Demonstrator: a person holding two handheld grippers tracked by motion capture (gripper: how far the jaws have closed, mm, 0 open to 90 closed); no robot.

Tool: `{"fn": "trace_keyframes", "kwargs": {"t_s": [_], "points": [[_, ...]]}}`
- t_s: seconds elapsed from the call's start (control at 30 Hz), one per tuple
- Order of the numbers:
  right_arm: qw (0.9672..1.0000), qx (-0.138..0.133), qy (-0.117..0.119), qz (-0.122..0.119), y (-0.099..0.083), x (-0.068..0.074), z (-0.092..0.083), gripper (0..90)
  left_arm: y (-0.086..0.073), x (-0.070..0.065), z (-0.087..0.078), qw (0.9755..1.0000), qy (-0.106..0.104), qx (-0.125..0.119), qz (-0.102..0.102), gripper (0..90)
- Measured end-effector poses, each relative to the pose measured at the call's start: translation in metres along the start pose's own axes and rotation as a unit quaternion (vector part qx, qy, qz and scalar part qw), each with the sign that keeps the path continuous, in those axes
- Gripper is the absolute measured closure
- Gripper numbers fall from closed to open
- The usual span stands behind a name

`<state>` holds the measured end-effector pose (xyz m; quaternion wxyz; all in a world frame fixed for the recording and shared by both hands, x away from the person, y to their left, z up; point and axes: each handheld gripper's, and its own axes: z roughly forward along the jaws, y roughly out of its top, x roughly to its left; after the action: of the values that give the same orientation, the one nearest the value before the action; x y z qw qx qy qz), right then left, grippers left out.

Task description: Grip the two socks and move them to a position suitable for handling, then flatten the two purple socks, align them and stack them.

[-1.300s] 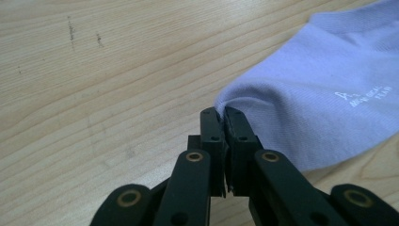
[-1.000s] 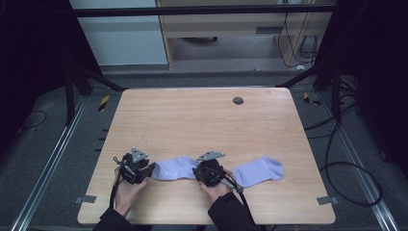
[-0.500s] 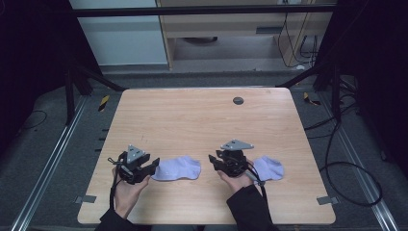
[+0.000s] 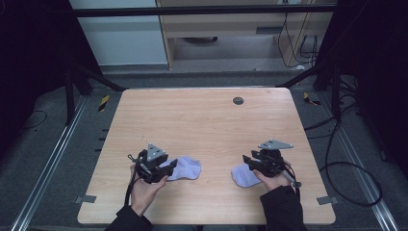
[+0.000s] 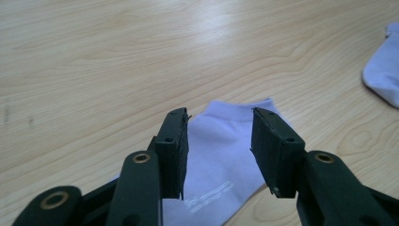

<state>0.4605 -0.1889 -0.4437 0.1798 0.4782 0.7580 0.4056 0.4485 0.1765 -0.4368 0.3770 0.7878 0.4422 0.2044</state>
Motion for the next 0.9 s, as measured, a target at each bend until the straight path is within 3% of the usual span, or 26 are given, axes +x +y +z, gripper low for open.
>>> {"fn": "trace_keyframes", "kwargs": {"t_s": [0.13, 0.4, 0.63, 0.9], "points": [[0.9998, -0.004, -0.020, 0.006, -0.010, -0.019, -0.015, 55.2, 0.005, -0.017, 0.009, 0.9999, -0.012, 0.003, 0.009, 54.2], [0.9988, 0.009, -0.046, 0.015, -0.024, -0.046, -0.028, 53.9, 0.016, -0.053, 0.030, 0.9985, -0.043, 0.014, 0.030, 52.3], [0.9978, 0.019, -0.059, 0.024, -0.029, -0.060, -0.029, 54.0, 0.025, -0.085, 0.049, 0.9964, -0.068, 0.022, 0.046, 52.8], [0.9963, 0.038, -0.075, 0.017, -0.033, -0.072, -0.024, 56.1, 0.028, -0.112, 0.070, 0.9952, -0.077, 0.025, 0.054, 54.2]]}}
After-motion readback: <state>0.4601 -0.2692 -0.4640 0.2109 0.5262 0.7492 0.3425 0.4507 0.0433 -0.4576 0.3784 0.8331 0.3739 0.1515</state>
